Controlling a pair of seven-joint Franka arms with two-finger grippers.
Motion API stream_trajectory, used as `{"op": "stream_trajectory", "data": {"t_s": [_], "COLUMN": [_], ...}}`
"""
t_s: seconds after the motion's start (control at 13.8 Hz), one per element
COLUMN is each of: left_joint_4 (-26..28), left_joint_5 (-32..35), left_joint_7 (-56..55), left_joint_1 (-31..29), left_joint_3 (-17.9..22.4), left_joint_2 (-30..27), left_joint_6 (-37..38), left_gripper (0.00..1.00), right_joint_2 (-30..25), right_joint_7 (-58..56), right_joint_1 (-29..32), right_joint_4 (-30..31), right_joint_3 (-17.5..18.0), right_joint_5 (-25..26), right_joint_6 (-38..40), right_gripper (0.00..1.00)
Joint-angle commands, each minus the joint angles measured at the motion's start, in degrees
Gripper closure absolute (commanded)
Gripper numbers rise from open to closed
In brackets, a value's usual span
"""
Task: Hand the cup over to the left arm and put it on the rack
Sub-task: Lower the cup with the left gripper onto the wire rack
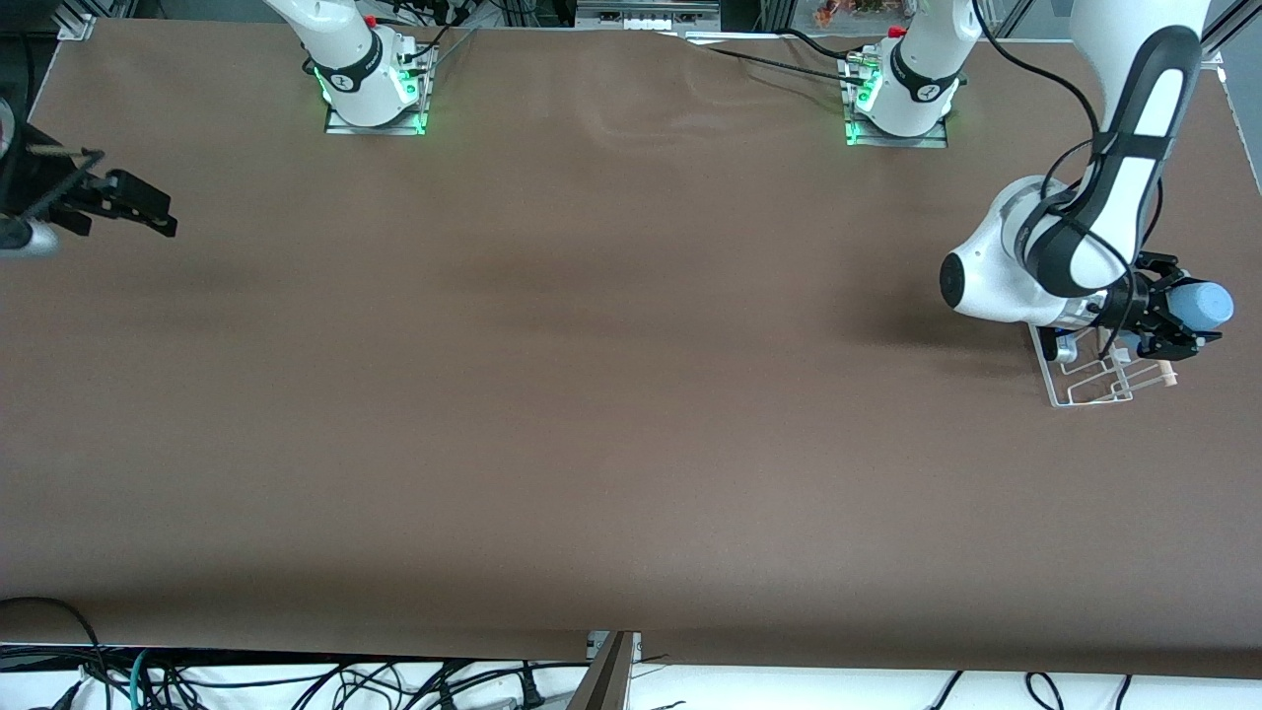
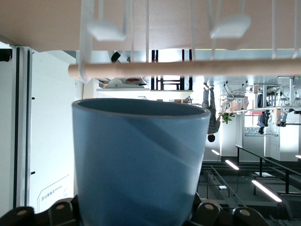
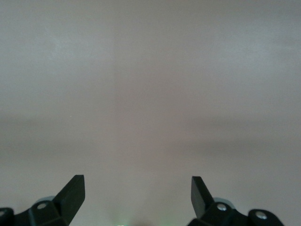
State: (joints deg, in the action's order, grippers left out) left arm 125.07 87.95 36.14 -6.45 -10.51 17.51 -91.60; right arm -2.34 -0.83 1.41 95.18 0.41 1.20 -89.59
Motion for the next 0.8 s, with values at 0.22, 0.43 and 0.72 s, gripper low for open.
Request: {"op": "stream_trajectory", "data": {"t_s": [0.22,0.43,0.72], "left_joint_4": [1.14,2.11,2.11], "left_joint_5": [2.05,3.02,3.19], "left_joint_7": [-3.44,-6.42,-8.45], "left_joint_1": [-0.14,-0.14,-0.14], "left_joint_3": [0.14,0.14,0.23], "left_joint_2": [1.65,2.96,4.37], "left_joint_6": [-0.43,-0.34,-0.34], "left_gripper": [1.00,1.00,1.00], "right_joint_2": [0.32,0.32,0.23], "right_joint_7": [1.36,1.53,4.61], "right_joint_1": [0.79,0.97,0.70], "right_joint_4": [0.18,0.18,0.18], "right_joint_3": [0.30,0.21,0.56], "right_joint_5": [-0.33,-0.50,-0.41], "right_joint_6": [-0.06,-0.15,-0.76], "right_gripper": [0.00,0.00,0.00]}}
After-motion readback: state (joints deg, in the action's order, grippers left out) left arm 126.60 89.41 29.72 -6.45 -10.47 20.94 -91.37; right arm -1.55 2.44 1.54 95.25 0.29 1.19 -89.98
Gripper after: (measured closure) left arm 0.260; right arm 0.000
